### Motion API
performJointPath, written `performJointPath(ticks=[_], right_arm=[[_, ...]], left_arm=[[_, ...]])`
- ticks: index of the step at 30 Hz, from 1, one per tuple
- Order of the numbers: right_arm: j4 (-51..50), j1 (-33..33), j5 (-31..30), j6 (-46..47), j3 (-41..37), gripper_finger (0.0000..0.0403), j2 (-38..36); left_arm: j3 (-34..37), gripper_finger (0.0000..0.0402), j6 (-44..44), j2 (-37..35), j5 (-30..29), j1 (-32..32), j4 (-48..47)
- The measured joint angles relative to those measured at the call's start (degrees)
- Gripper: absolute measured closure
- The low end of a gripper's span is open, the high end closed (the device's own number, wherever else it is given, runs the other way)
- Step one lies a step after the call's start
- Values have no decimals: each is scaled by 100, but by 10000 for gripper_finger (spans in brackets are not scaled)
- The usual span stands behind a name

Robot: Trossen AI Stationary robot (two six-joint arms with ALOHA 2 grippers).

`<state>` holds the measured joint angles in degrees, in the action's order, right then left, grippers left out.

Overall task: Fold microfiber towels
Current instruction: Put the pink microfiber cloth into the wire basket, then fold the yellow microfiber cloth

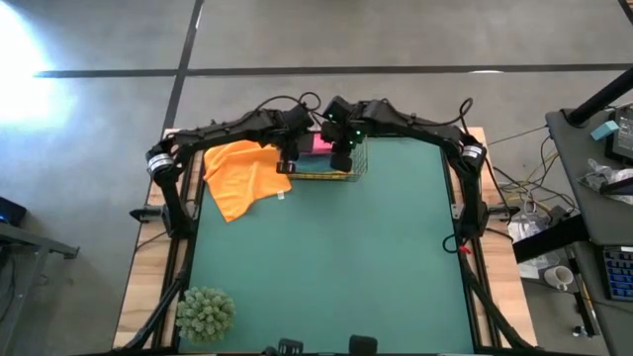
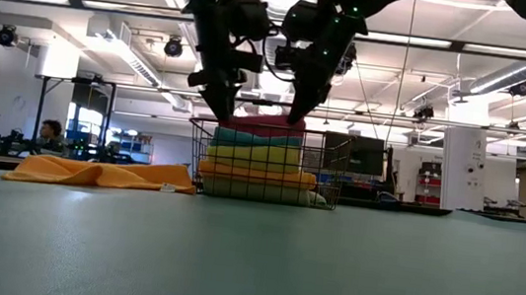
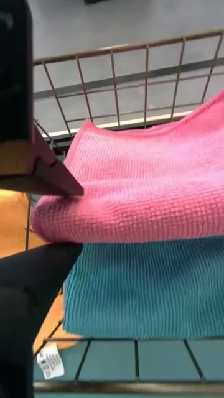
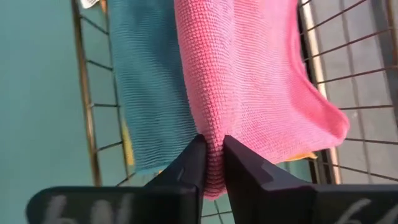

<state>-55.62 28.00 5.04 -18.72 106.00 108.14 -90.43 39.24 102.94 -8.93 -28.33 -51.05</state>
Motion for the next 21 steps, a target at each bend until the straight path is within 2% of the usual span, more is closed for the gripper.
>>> performJointPath(ticks=[6,13,18,21], right_arm=[[-107,-6,107,-5,0,317,0],[-280,-1,99,-9,84,258,0],[-683,1,95,-27,387,244,-56],[-936,12,93,-31,582,246,-183]], left_arm=[[-74,254,-255,0,-41,98,-200],[-170,250,-292,-113,-202,102,-241],[-186,250,-366,-499,-458,126,-324],[-177,250,-1036,-829,-489,135,-631]])
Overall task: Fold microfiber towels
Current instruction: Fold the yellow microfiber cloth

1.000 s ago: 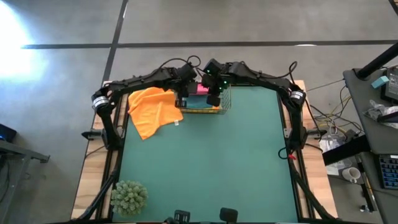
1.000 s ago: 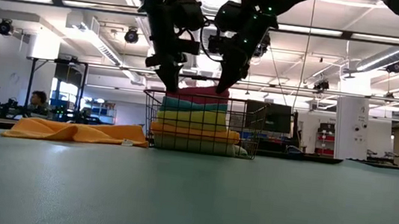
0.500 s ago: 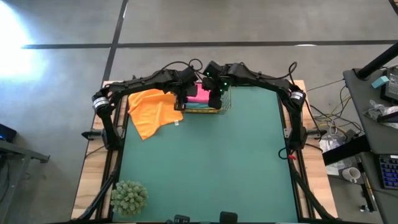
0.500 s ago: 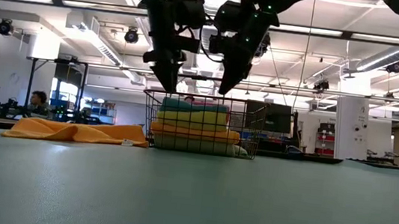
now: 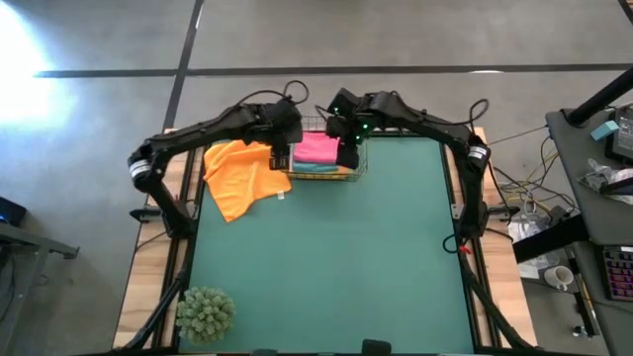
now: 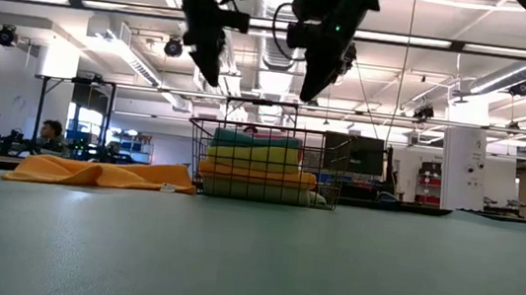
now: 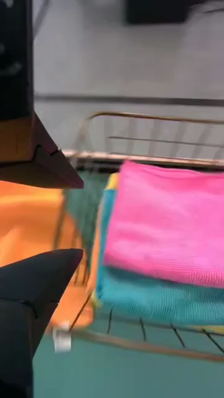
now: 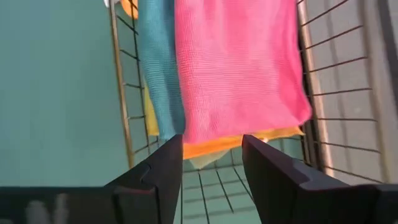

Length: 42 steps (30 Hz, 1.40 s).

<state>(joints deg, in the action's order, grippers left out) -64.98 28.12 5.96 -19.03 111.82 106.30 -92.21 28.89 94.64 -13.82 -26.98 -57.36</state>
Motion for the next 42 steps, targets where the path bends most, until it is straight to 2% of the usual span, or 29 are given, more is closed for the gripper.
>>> performJointPath(ticks=[5,10,18,22,27,33,39,42], right_arm=[[-182,39,-6,-7,62,259,-361],[-223,69,-6,44,32,263,-722],[-237,67,-3,220,-200,267,-1038],[-246,67,-5,245,-252,273,-1063],[-242,67,-3,291,-272,271,-1063],[-246,63,0,360,-274,274,-1063],[-248,63,0,426,-276,280,-1063],[-248,63,2,433,-276,279,-1063]], left_arm=[[321,250,-1159,-494,2,8,-222],[1300,250,-1694,-916,2,59,44],[3262,250,-2714,-1534,8,425,1507],[3931,250,-3112,-1742,10,721,2052],[4481,250,-3760,-1791,-40,985,2292],[5081,250,-4428,-1621,-207,1005,2691],[5408,250,-4856,-1483,-798,1004,3229],[5540,250,-4961,-1377,-898,999,3479]])
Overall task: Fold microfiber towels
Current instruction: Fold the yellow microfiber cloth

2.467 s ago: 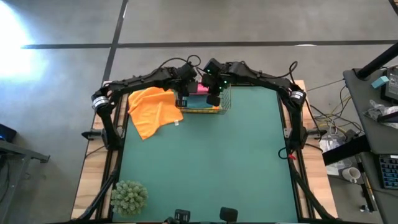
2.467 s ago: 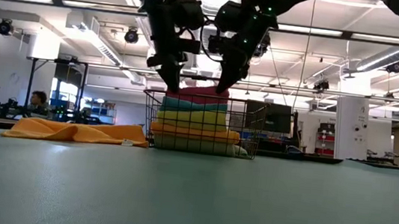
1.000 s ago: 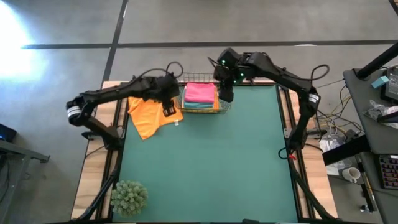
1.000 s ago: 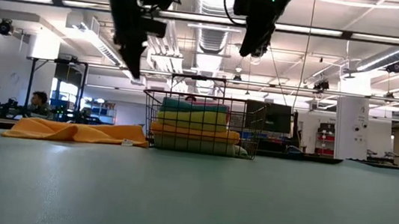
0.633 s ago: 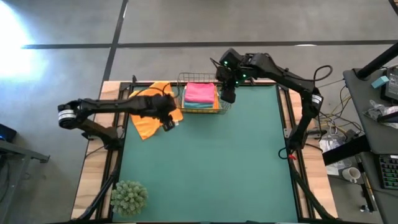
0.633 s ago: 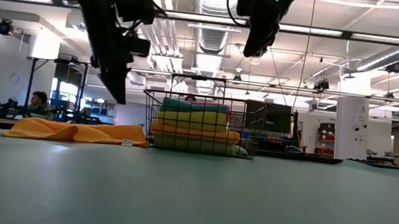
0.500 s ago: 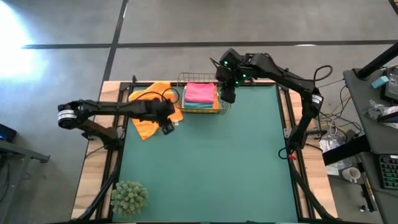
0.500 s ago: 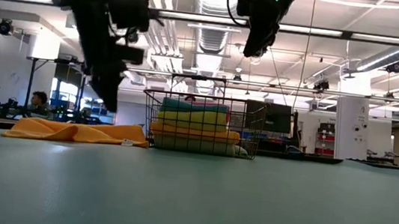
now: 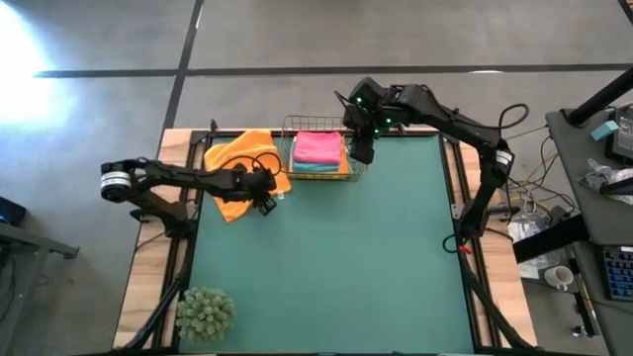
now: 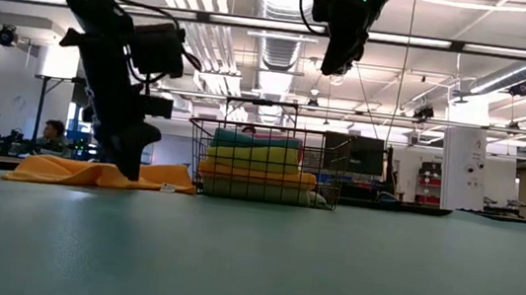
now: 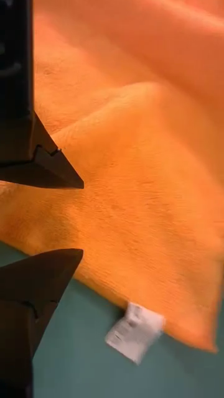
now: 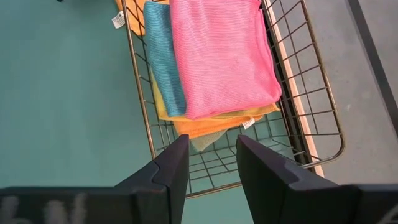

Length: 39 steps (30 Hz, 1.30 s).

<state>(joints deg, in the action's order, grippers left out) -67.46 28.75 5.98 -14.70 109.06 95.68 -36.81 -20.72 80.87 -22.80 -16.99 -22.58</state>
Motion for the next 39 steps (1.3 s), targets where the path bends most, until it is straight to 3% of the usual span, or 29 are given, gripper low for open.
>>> performJointPath(ticks=[10,19,25,32,39], right_arm=[[0,0,2,79,0,285,0],[0,0,2,66,0,284,0],[0,0,2,64,0,285,0],[-2,0,1,104,0,287,2],[-15,-3,10,464,0,289,2]], left_arm=[[-119,251,-3,749,6,-2,179],[-130,281,-47,705,287,242,150],[-159,313,-44,694,1357,725,192],[-335,339,-149,700,1491,1435,128],[-547,348,-463,728,2162,2225,282]])
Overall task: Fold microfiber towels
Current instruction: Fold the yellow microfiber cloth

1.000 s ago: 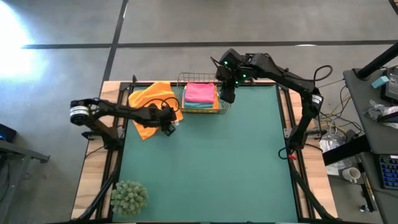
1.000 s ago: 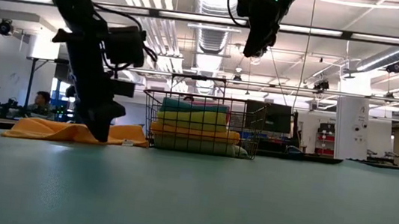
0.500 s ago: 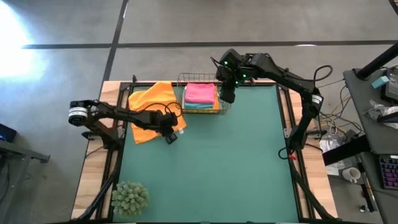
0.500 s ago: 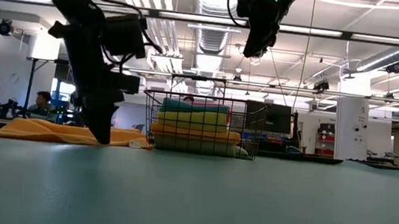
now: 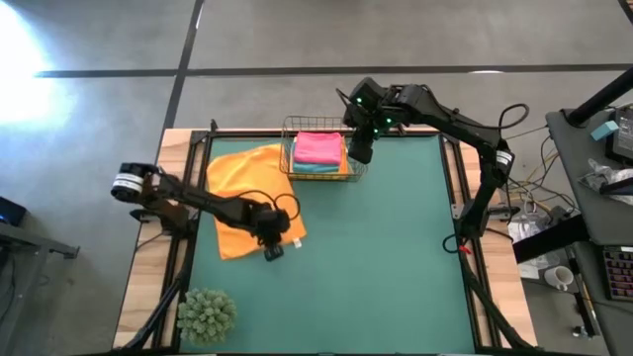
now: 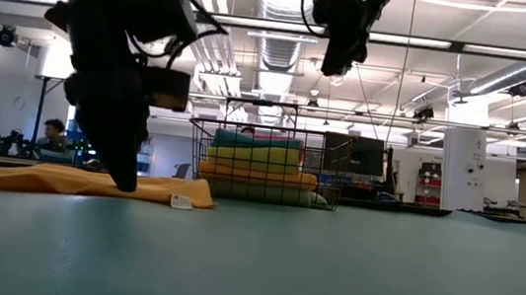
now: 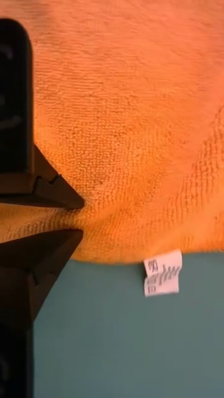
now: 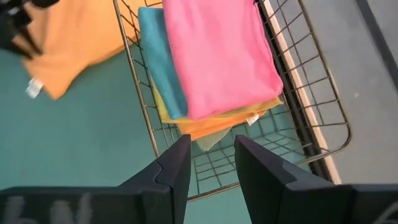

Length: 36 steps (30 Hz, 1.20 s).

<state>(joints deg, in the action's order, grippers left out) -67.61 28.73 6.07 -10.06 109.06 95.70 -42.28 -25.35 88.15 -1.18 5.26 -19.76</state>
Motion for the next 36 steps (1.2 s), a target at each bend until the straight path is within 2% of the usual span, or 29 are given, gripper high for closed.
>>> performJointPath(ticks=[11,17,22,30,36], right_arm=[[-914,-590,39,178,-2,289,-28],[-904,-1137,41,362,-2,289,-56],[-916,-1661,41,451,-2,289,-59],[-770,-2352,43,693,-72,289,-59],[-157,-2860,42,1014,-577,289,-61]], left_arm=[[-78,348,-779,456,10,1074,1055],[-425,348,-839,745,-43,1343,1042],[-728,348,-882,595,-45,1375,868],[-1414,348,-882,256,-544,1608,-1110],[-1763,348,-1077,-38,-897,1881,-2417]])
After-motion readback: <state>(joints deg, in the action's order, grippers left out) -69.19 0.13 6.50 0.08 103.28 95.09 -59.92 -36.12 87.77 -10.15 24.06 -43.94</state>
